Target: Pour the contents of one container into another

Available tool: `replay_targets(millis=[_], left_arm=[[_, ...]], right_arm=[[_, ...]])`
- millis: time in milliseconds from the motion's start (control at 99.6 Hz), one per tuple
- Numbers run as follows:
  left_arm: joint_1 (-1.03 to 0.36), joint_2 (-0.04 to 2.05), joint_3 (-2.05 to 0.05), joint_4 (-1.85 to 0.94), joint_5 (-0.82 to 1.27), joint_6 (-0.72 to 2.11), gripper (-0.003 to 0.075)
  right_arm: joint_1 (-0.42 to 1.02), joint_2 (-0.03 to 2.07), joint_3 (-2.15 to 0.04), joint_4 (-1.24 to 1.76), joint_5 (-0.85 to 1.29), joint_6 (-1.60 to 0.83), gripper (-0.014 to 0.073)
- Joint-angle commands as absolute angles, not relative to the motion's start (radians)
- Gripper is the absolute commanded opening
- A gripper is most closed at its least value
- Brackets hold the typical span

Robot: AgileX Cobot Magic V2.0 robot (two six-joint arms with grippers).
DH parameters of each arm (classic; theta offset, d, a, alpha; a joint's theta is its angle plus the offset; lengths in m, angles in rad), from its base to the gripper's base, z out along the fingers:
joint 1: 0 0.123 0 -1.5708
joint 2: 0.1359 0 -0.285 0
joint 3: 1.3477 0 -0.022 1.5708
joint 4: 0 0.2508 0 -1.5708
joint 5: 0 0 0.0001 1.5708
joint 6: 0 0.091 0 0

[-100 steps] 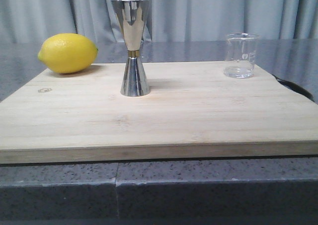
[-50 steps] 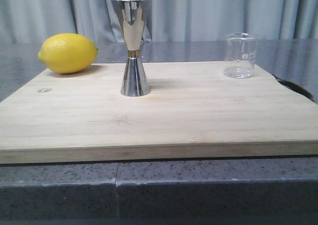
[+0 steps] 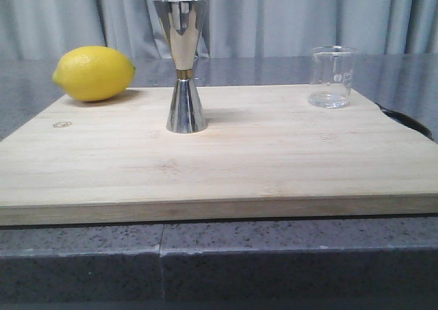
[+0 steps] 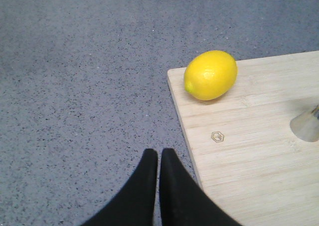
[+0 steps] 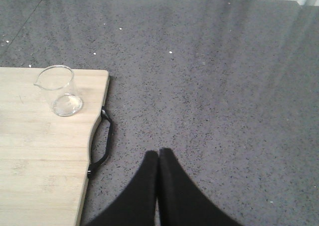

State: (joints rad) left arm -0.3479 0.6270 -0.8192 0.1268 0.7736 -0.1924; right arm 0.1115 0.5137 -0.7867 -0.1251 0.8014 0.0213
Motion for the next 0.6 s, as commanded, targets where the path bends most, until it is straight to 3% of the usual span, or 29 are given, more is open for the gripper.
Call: replay_targets(millis=[0,321,593], left_arm=[[-0.317,0.595,-0.809,0.086,0.672,-0.194,-0.0019],[-0.100,0.294,-0.401,0.026,0.221,-0.062,-0.0019],[-0.048,0.030,-0.088,0.026,0.051,-0.062,-0.0019]], right_arm=[[0.109,0.515,-0.807,-0.129,0.726,0.009,-0.0071],[0.109,0.515,-0.807,-0.129,0.726,0.009,-0.0071],[0.109,0.515,-0.807,-0.129,0.726,0.009,-0.0071]])
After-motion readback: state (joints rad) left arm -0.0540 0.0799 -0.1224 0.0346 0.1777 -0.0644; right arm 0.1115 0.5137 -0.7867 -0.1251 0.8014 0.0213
